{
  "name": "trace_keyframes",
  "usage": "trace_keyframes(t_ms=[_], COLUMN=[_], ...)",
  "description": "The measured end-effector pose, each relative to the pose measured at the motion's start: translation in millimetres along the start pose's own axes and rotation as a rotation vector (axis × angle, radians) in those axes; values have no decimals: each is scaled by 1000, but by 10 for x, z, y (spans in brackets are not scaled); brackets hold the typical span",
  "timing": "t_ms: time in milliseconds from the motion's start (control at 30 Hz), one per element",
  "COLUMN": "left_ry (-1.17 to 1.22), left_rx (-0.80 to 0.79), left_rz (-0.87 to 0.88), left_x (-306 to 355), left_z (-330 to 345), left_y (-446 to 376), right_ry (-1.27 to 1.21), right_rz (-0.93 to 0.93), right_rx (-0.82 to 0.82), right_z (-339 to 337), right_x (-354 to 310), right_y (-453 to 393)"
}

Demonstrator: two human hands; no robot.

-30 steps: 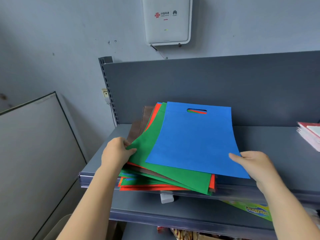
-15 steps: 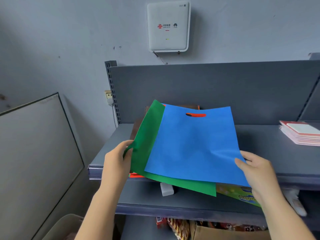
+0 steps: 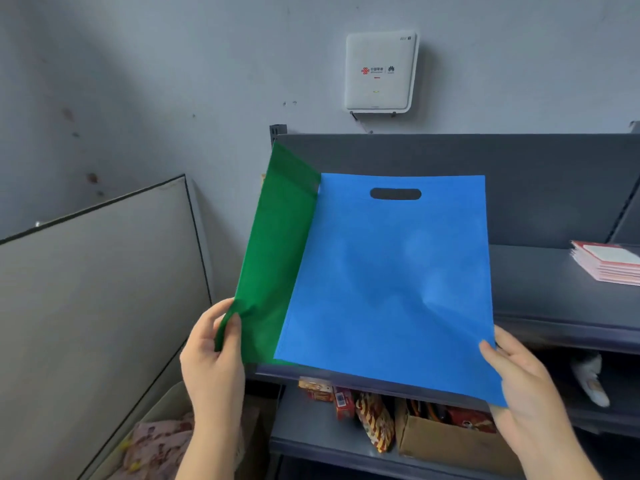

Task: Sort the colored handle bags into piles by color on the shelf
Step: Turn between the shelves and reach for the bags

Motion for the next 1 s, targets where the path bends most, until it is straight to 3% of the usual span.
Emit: trace_keyframes(t_ms=[333,700,1000], left_ry=[129,-50,-166], left_rx=[296,675,947], left_rz=[-69,14,60], left_x=[593,1625,2370], left_z=[-1470,-3372,-4625], left_y=[667,2041,3045], right_ry=[-44,-76,-22], right_rz=[129,385,522], right_rx=[-320,-783,-1035], right_z=[605,1544,2136], right_x=[290,1114,1575], right_y=[536,1929,3255])
Point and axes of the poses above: each hand's wrist, its own y-axis away from the middle knuckle, its own z-axis out of the palm, x = y × z, the point moved 9 cm from there along -y, towards the middle knuckle, and after that the axes turned 6 degrees about z, right-handed, at the moved point
